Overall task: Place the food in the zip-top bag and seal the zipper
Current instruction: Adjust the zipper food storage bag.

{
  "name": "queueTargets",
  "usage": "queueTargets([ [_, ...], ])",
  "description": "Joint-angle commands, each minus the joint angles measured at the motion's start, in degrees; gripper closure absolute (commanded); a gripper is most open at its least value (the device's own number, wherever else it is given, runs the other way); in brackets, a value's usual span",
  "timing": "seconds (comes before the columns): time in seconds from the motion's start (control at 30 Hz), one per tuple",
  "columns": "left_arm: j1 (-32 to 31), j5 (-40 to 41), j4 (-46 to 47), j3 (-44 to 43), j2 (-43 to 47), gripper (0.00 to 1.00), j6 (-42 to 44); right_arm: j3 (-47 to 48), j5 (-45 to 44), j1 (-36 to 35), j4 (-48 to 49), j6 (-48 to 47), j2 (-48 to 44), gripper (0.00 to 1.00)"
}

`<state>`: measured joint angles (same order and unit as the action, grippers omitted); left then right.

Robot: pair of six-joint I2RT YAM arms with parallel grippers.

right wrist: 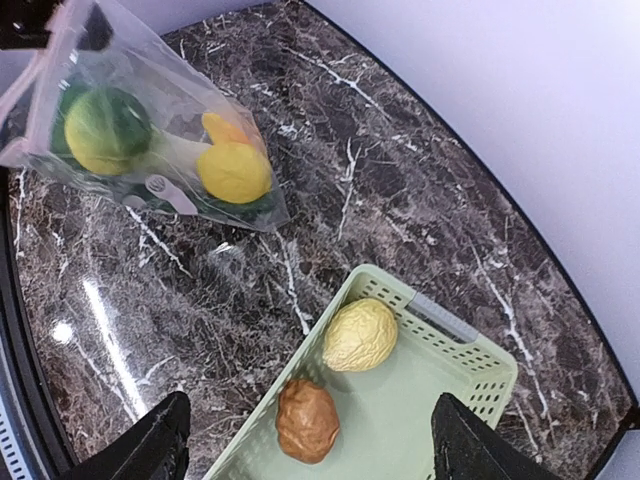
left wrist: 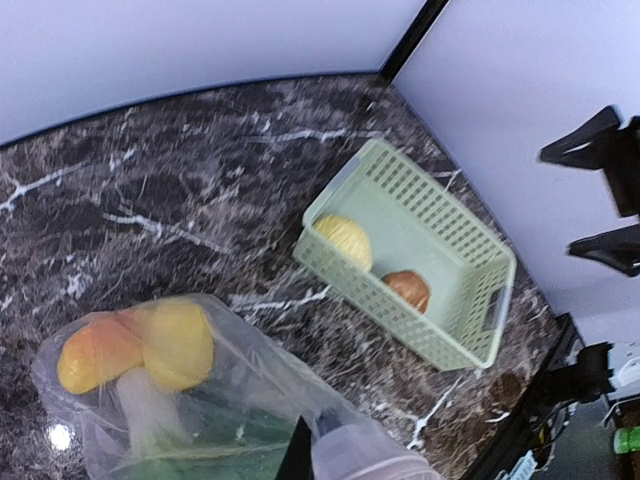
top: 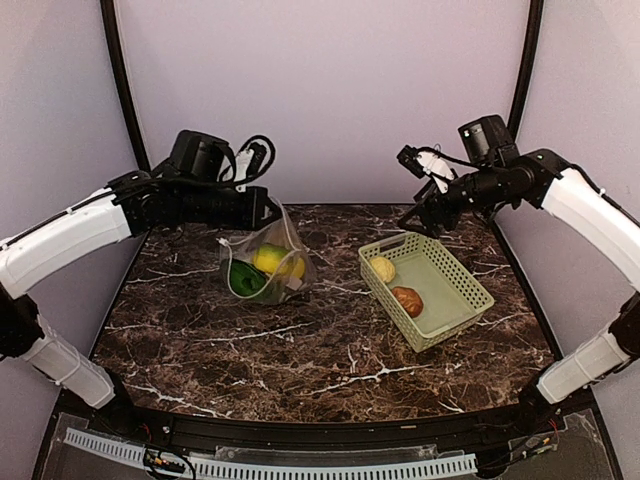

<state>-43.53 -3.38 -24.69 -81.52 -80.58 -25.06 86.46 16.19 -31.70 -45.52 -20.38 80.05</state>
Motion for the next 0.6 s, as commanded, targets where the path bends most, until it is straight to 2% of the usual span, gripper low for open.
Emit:
queueTargets([
  [0.0,-0.2,1.6,-8.3,-0.9,-6.1,0.99,2.9,-2.3,4.5,1.0,1.3,1.9,-2.1,0.2],
  [0.1,0.0,2.5,-11.1,-5.2,-7.6,0.99,4.7,-2.5,4.7,1.2,0.9,1.5,-3.3,0.19],
  [0.23,-0.1,6.0,-11.7,-9.4,-3.6,0.99,6.2,-3.6,4.6,1.2,0.5,0.1,-4.6,0.19],
  [0.33,0.0,8.6,-8.5,-5.0,-1.2,0.99,6.0,-5.1,14.0,1.1,-0.9,-3.8,-5.6,0.19],
  [0.43,0.1,6.1,-8.4,-1.5,-3.4,0.99,4.8,-5.5,22.8,-1.7,-2.8,-10.5,-5.9,0.28],
  [0.57,0.0,0.3,-4.1,0.2,-5.2,0.99,2.3,-2.2,14.9,-11.3,-3.5,-16.4,-1.8,0.39],
])
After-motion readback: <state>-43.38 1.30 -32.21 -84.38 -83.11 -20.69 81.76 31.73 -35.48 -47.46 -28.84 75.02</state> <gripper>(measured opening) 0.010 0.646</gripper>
